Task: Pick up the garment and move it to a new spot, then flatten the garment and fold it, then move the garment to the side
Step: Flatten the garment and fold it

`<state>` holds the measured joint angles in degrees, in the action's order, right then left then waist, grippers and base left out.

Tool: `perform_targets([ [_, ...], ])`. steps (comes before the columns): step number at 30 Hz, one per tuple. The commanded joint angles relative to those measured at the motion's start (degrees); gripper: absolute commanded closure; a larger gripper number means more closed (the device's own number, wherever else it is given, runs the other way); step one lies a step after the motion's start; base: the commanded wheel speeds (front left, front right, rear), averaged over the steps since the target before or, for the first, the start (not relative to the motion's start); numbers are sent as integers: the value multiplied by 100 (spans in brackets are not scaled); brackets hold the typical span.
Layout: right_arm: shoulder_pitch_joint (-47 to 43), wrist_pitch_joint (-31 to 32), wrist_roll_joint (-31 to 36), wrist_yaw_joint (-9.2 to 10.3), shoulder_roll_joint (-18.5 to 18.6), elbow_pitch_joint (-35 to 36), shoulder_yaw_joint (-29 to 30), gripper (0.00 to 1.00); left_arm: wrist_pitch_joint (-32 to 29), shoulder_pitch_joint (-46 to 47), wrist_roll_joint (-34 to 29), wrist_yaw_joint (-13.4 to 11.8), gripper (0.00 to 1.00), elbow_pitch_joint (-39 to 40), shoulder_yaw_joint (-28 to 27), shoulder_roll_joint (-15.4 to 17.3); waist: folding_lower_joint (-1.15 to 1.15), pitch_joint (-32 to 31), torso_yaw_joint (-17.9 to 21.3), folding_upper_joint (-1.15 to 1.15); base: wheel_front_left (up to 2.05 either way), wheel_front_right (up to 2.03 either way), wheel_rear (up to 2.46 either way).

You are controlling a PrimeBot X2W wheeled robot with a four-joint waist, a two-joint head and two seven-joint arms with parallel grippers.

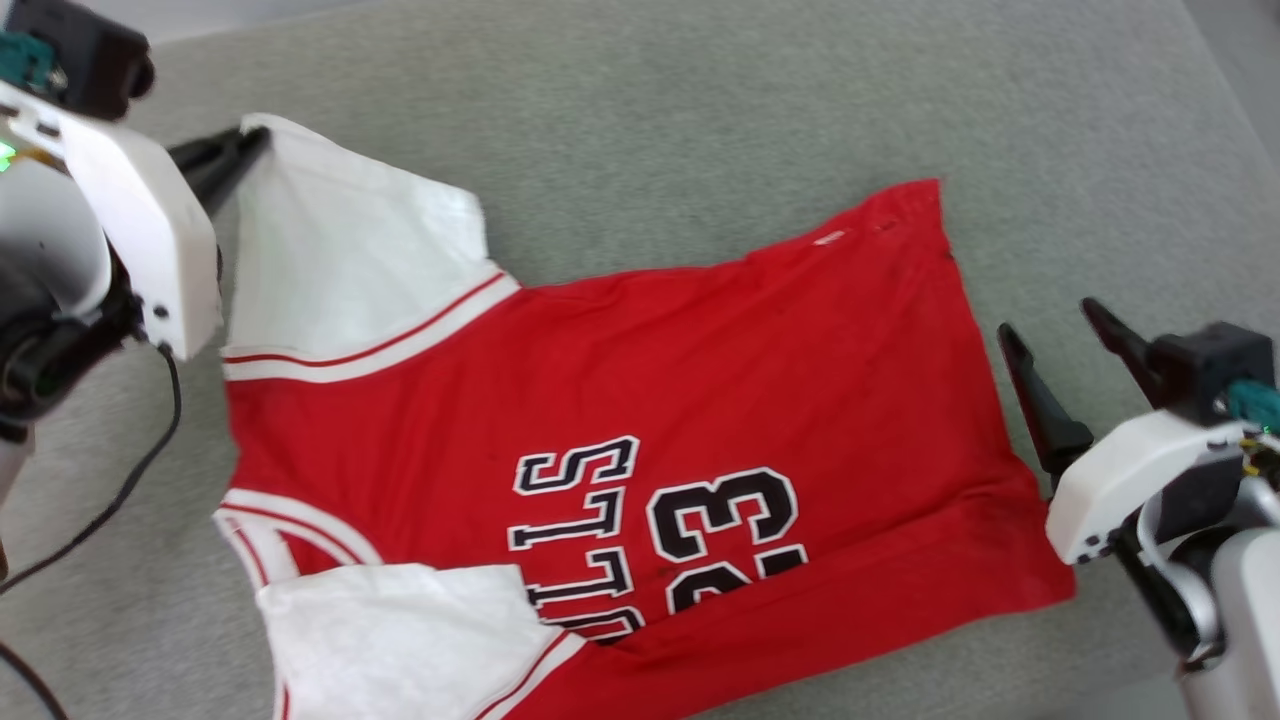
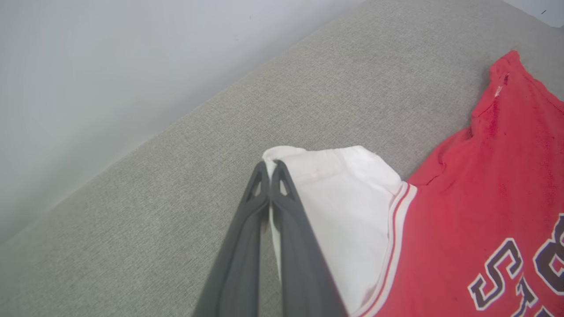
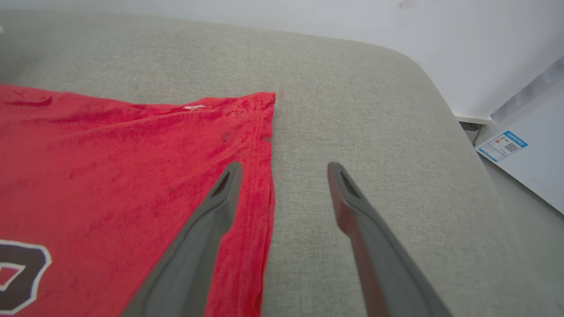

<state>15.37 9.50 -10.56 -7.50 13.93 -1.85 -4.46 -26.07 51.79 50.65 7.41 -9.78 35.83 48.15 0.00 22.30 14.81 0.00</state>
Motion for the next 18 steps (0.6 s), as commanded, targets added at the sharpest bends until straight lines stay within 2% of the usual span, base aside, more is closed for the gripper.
perform_targets([
  [1,142,287,-39,2,162,54,-105,0,82,-148,7,5,100,125,-8,52,0,-139,-200,0,0,0,0],
  [6,750,1740,-384,5,810,154,-277,0,416,-400,209,4,100,777,-113,190,0,-42,-493,0,0,0,0],
  [11,1565,3290,-804,5,1172,-36,-396,0,578,-586,181,-88,100,1481,-179,305,0,158,-795,0,0,0,0],
  [14,2020,3783,-922,3,1288,-326,-493,0,642,-680,173,-197,100,1897,-205,311,0,307,-1002,0,0,0,0],
  [18,2424,4140,-911,3,1458,-817,-611,0,702,-746,81,-295,100,2378,-174,300,0,508,-1286,0,0,0,0],
])
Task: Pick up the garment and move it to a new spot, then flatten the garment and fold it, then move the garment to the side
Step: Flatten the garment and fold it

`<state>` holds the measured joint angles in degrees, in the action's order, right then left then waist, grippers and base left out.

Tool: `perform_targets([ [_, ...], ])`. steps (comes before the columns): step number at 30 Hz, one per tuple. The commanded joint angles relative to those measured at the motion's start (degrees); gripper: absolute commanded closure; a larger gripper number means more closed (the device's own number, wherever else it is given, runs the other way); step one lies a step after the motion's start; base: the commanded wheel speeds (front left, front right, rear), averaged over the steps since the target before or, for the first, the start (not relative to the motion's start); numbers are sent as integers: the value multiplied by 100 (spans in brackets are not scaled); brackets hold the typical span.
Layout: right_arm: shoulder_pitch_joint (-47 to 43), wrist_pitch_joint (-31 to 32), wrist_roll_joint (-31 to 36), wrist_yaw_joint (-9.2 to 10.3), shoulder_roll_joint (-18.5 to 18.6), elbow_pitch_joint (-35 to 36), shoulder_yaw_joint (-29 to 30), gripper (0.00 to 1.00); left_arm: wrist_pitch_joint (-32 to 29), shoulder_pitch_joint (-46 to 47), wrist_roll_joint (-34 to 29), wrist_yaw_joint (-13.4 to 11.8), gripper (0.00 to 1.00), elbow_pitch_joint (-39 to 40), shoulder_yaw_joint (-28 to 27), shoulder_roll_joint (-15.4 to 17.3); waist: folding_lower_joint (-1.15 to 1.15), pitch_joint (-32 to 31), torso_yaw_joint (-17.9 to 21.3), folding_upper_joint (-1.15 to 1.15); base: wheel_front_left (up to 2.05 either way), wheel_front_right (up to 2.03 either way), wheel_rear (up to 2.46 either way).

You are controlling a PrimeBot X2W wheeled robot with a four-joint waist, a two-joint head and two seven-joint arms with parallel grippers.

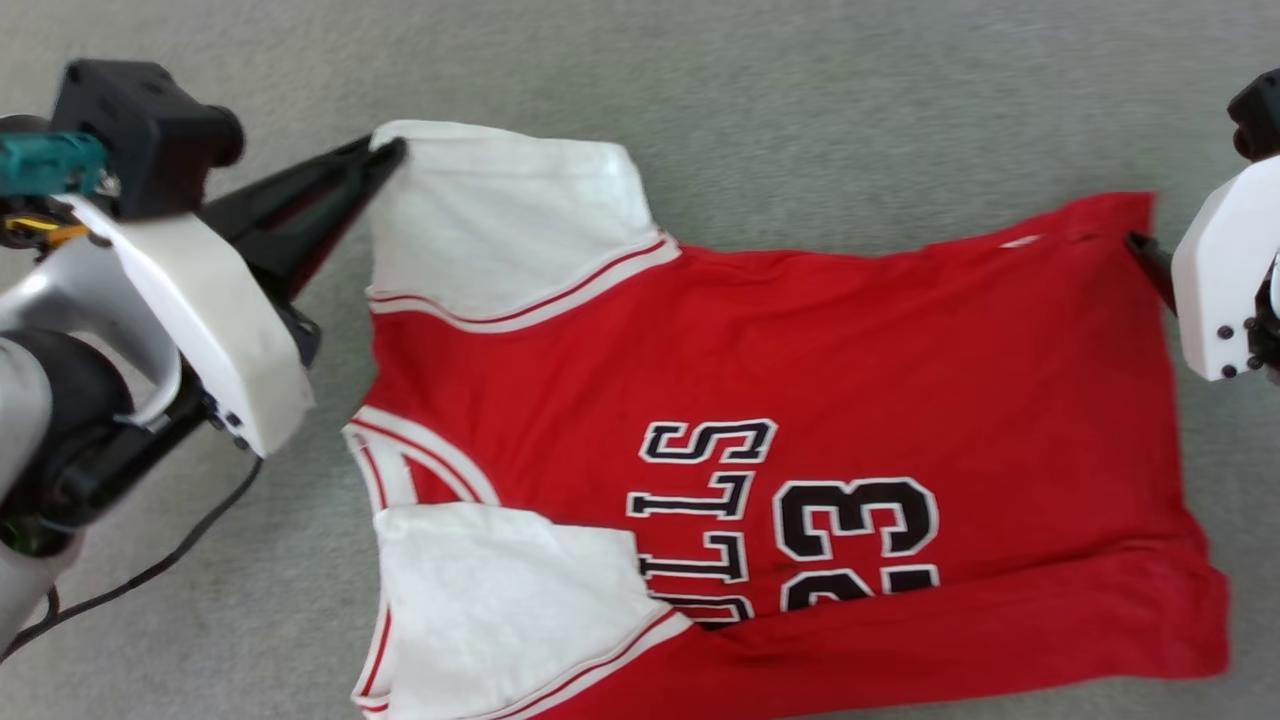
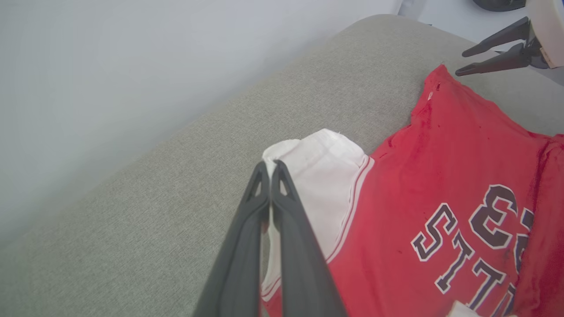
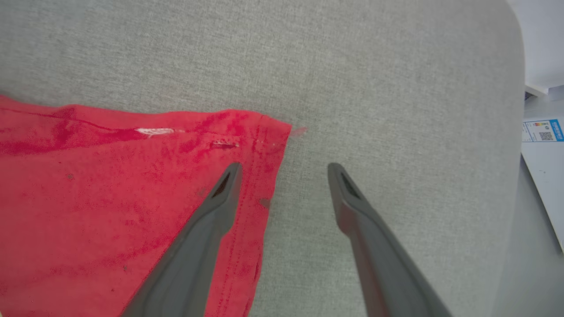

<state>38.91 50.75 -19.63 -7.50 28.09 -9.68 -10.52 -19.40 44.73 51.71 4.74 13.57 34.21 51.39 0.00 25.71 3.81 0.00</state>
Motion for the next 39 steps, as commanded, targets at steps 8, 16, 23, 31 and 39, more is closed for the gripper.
perform_targets([
  [8,306,33,-2,2,33,-893,-192,0,156,-120,-162,-76,100,539,141,-189,0,445,-598,0,0,0,0],
  [16,70,32,-182,-14,-41,-1408,-720,60,292,-94,-265,-97,100,503,173,-300,0,440,-666,0,0,0,0],
  [23,236,-461,-276,-5,68,-1447,-709,100,378,-244,-350,-152,100,270,232,-292,0,133,-514,0,0,0,0],
  [31,71,-1525,-473,3,316,-1117,-924,100,730,-763,-233,-437,100,73,104,-210,0,-585,-306,0,0,0,0],
  [39,-787,-2070,-840,3,657,-575,-616,100,1036,-1617,-54,-740,100,264,121,-53,0,-1179,-281,0,0,0,0],
])
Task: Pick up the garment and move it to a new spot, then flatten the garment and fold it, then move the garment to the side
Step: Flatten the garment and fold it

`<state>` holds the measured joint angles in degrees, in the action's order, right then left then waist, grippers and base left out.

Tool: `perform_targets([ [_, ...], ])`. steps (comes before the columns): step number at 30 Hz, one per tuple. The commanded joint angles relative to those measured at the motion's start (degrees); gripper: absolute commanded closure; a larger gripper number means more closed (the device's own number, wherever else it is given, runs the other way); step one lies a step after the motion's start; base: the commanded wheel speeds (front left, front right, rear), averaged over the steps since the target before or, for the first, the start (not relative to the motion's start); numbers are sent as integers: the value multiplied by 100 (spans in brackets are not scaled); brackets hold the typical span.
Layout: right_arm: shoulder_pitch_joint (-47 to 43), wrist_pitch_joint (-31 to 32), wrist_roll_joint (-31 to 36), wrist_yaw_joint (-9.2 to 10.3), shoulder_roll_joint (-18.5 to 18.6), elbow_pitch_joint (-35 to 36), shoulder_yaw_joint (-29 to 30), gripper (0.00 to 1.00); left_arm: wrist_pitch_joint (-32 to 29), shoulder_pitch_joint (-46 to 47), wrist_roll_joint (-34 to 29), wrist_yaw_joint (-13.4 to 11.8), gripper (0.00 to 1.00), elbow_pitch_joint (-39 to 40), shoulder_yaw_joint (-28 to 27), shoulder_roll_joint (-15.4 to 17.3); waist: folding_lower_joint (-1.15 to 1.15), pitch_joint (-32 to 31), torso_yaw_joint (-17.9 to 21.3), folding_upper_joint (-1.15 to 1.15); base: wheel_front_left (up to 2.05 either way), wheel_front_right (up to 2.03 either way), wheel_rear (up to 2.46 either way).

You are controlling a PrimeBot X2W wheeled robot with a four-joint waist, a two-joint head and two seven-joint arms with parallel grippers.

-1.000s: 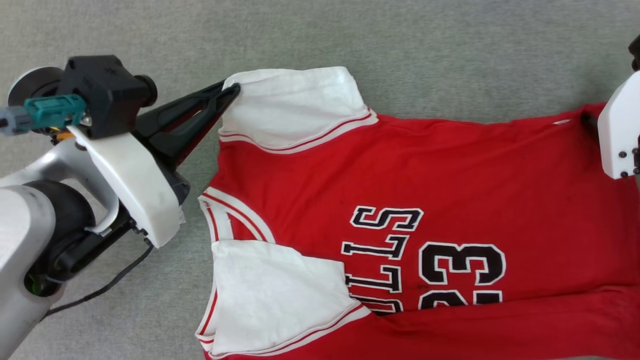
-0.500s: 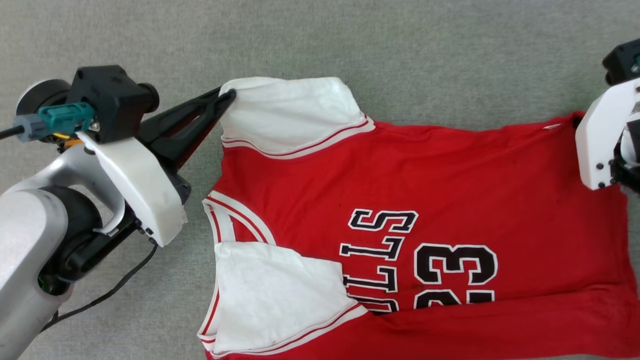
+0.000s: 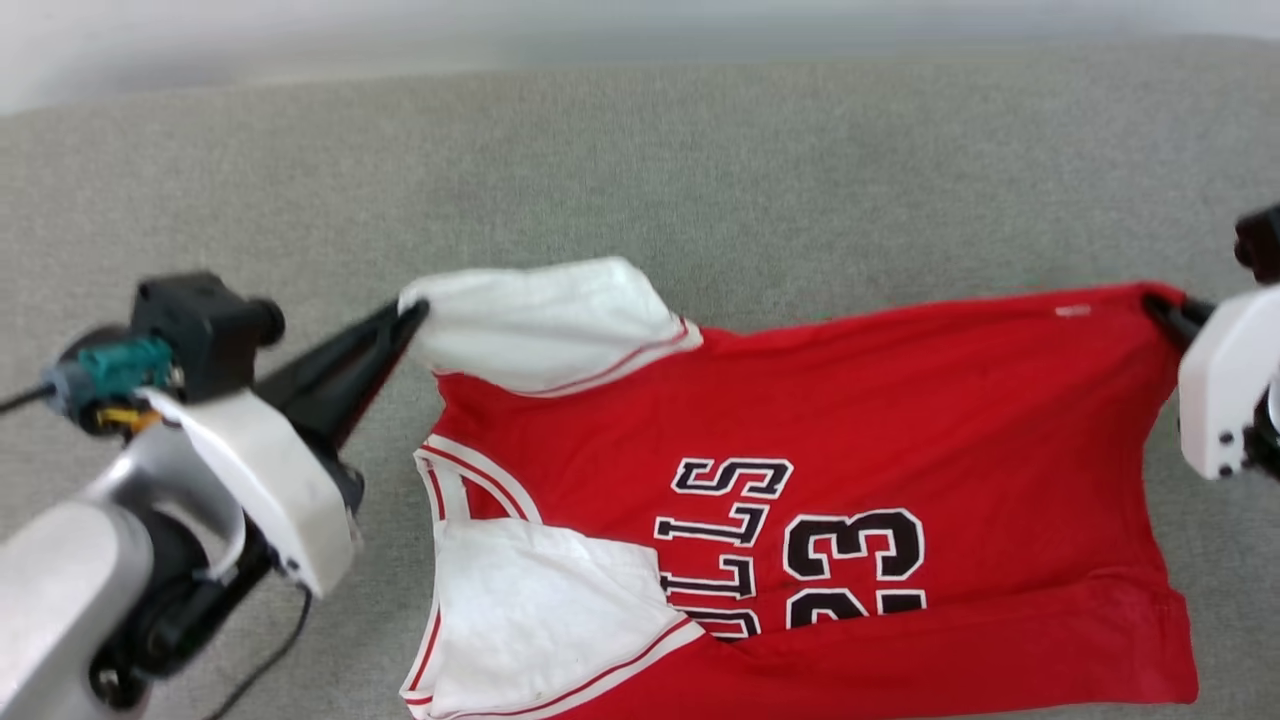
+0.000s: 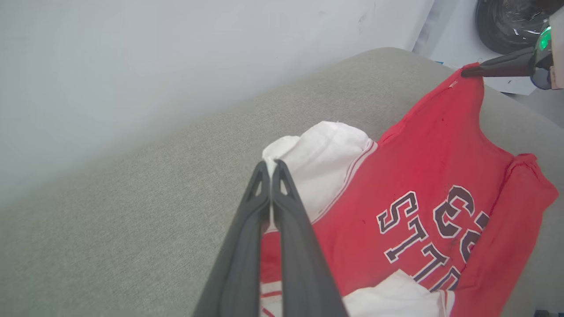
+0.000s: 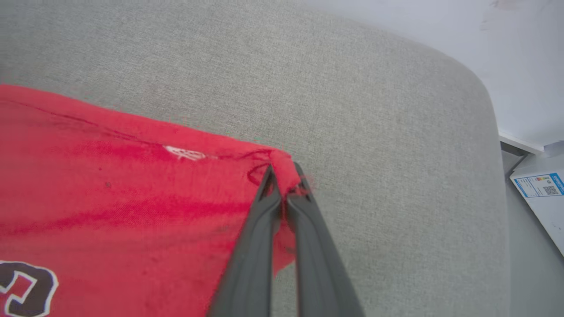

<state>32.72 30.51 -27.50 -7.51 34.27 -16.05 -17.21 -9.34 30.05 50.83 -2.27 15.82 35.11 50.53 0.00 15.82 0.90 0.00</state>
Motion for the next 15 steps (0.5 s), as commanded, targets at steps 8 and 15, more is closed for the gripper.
perform_targets([
  [8,-1569,-193,-1,4,55,741,622,100,244,-1309,226,-355,100,319,209,328,0,-514,12,0,0,0,0],
  [15,-2527,-233,-80,4,47,1258,584,100,402,-2185,366,-507,100,322,448,487,0,-605,10,0,0,0,0],
])
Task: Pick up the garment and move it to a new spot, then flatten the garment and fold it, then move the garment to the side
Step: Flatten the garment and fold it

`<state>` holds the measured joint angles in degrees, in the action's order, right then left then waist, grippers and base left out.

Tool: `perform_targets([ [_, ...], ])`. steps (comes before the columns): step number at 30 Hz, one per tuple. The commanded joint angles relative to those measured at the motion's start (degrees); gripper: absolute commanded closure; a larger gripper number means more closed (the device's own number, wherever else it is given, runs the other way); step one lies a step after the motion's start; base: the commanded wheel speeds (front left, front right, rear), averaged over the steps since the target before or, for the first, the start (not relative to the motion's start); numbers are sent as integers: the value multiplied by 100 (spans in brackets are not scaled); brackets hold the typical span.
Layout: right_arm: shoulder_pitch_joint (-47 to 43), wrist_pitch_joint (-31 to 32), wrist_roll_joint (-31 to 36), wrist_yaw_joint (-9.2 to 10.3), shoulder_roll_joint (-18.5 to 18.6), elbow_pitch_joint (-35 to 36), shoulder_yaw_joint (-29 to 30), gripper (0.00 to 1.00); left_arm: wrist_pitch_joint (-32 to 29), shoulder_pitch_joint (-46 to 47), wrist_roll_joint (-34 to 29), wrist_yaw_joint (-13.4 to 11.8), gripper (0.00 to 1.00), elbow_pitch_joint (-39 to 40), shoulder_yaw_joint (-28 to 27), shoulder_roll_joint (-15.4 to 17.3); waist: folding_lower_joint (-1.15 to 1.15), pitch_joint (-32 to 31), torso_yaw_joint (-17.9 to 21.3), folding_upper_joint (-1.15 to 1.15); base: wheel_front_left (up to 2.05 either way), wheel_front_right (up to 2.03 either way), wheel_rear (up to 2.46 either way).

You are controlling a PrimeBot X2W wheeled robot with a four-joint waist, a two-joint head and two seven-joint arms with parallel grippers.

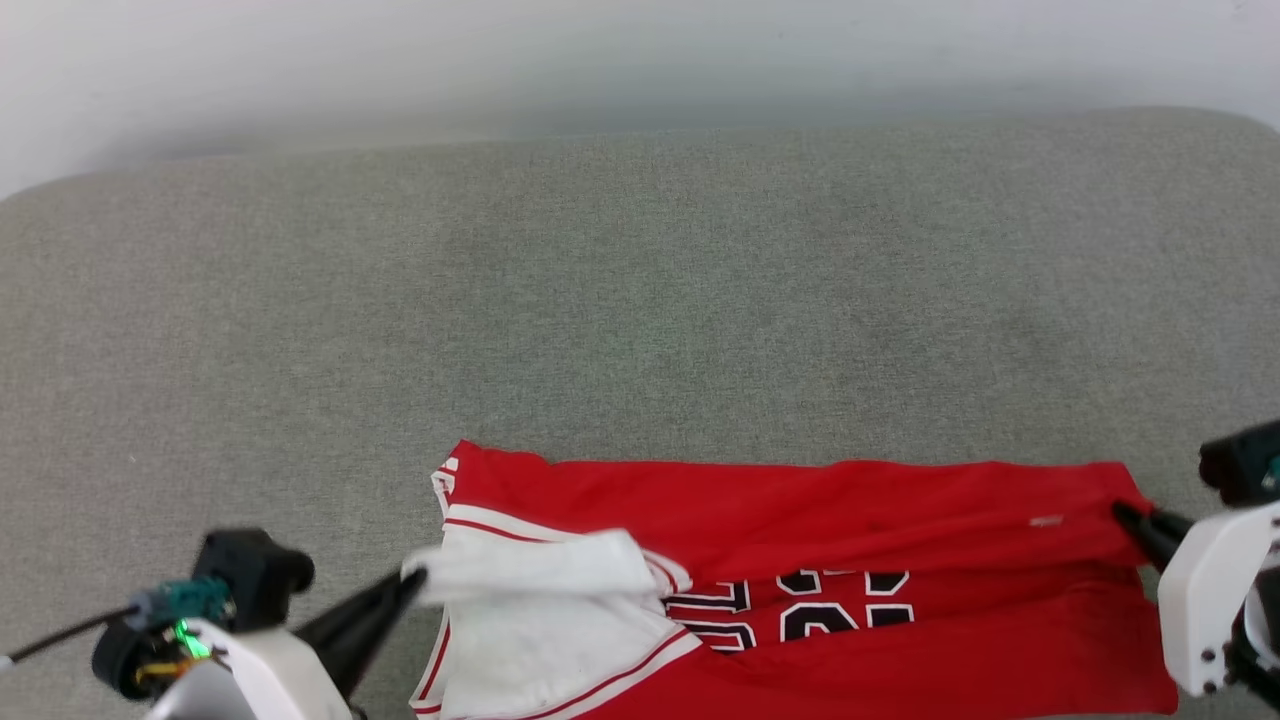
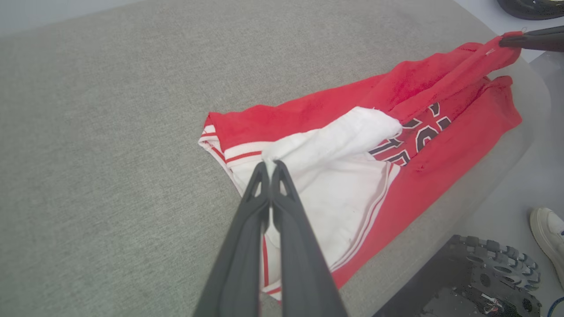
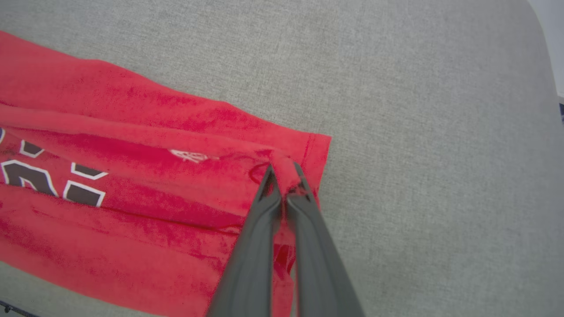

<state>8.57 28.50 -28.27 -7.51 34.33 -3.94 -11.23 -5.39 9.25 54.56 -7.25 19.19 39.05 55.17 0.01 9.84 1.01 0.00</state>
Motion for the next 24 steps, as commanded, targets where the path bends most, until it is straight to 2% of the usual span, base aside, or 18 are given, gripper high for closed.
perform_targets([
  [1,-201,-50,23,3,91,99,-82,100,-11,-194,-16,8,100,-44,119,30,-1,-12,-5,0,0,0,0],
  [4,-338,-94,58,4,177,141,-203,100,-43,-291,-42,30,100,-110,232,16,-1,-9,-14,0,0,0,0],
  [9,-421,-301,181,3,423,60,-587,100,-126,-322,-105,146,100,-419,474,-194,-1,1,-41,0,0,0,0],
  [14,-268,-515,759,4,747,-169,-1154,100,-314,-176,-237,230,100,-779,744,-449,-1,27,-58,0,0,0,0],
  [20,-203,-799,880,4,652,-528,-1390,100,-393,-60,-458,280,100,-1086,972,-680,-1,53,-66,0,0,0,0],
  [21,-204,-826,827,4,615,-568,-1422,91,-403,-40,-493,277,100,-1126,991,-710,-1,53,-65,0,0,0,0],
  [22,-202,-850,764,4,594,-598,-1442,73,-409,-43,-510,275,100,-1153,1011,-737,-1,51,-63,0,0,0,0],
  [23,-188,-891,728,4,590,-614,-1451,60,-406,-53,-525,272,100,-1179,1026,-765,-1,51,-61,0,0,0,0],
  [24,-172,-923,686,4,578,-630,-1436,22,-404,-55,-523,269,94,-1205,1040,-791,-1,50,-59,0,0,0,0],
])
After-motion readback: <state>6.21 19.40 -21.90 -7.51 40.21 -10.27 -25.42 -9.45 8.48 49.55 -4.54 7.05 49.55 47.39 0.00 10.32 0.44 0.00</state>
